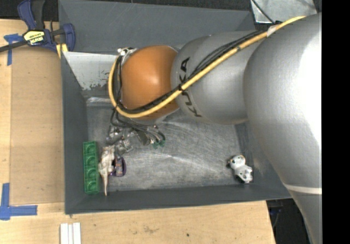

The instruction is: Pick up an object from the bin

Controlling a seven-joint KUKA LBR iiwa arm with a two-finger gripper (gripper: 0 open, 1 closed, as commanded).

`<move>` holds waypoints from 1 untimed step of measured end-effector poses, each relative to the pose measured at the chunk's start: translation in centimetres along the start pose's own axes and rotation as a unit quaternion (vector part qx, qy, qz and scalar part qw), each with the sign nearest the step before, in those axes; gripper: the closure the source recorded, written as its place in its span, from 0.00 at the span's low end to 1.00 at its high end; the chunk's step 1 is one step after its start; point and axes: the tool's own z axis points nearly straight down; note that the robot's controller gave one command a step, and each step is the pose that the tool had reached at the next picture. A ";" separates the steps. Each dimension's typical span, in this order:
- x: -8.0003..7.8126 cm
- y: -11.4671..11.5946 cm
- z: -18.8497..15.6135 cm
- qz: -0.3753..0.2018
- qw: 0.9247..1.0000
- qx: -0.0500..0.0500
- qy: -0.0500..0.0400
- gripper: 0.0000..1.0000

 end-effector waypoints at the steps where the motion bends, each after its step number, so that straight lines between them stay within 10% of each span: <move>1: -0.5 -0.8 -4.0 0.004 1.000 -0.001 0.005 1.00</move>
Offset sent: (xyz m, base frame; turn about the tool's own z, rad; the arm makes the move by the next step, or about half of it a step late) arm -0.0461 0.0115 -0.0262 -0.0090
